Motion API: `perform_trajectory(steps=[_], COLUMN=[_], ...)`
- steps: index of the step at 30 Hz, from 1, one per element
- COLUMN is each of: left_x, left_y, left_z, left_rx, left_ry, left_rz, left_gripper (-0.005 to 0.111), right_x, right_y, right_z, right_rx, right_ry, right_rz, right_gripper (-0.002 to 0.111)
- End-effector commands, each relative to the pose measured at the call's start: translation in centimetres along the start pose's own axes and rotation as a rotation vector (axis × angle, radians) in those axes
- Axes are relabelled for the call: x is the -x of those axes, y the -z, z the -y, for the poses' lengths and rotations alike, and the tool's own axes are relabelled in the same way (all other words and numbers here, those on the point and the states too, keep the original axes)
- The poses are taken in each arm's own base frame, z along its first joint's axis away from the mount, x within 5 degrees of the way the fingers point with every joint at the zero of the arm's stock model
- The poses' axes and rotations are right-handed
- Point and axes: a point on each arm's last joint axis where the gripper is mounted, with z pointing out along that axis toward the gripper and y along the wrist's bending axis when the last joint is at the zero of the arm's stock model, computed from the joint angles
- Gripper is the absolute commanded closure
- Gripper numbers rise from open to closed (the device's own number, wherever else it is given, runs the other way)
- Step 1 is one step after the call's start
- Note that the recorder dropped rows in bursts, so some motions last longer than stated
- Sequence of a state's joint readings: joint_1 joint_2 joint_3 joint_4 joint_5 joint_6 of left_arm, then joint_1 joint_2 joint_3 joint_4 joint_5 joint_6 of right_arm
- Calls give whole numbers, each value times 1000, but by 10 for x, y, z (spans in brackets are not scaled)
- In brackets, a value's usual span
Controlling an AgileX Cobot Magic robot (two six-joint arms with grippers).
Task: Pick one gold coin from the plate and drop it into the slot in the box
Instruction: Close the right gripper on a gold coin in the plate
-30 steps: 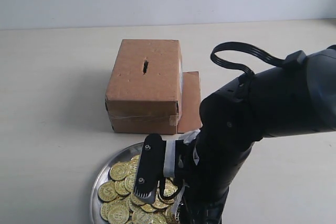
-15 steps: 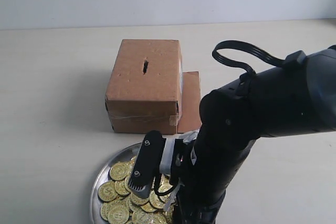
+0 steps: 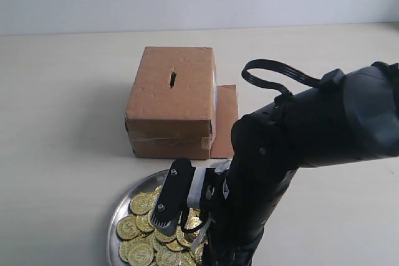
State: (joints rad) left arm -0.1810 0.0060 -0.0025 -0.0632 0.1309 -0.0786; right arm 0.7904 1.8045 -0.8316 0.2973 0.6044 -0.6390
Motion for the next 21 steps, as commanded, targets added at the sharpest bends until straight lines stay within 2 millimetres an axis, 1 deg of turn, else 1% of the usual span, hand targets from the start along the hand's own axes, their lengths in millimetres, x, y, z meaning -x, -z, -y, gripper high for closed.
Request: perform_trajectory(steps=[1, 11, 15, 21], left_x=[0, 0, 0, 0], left_y=[0, 0, 0, 0], left_z=[0, 0, 0, 0], left_rx=[-9, -9, -9, -9], left_ry=[5, 5, 5, 5], left_rz=[10, 10, 10, 10], left_gripper=[107, 107, 107, 107], right_x=[1, 0, 0, 0], right_y=[0, -1, -1, -1], right_z=[1, 2, 2, 2], right_rx=[-8, -20, -23, -23], right_ry=[22, 43, 43, 43], right_rz=[-7, -18, -15, -15], right_gripper=[57, 64, 64, 72])
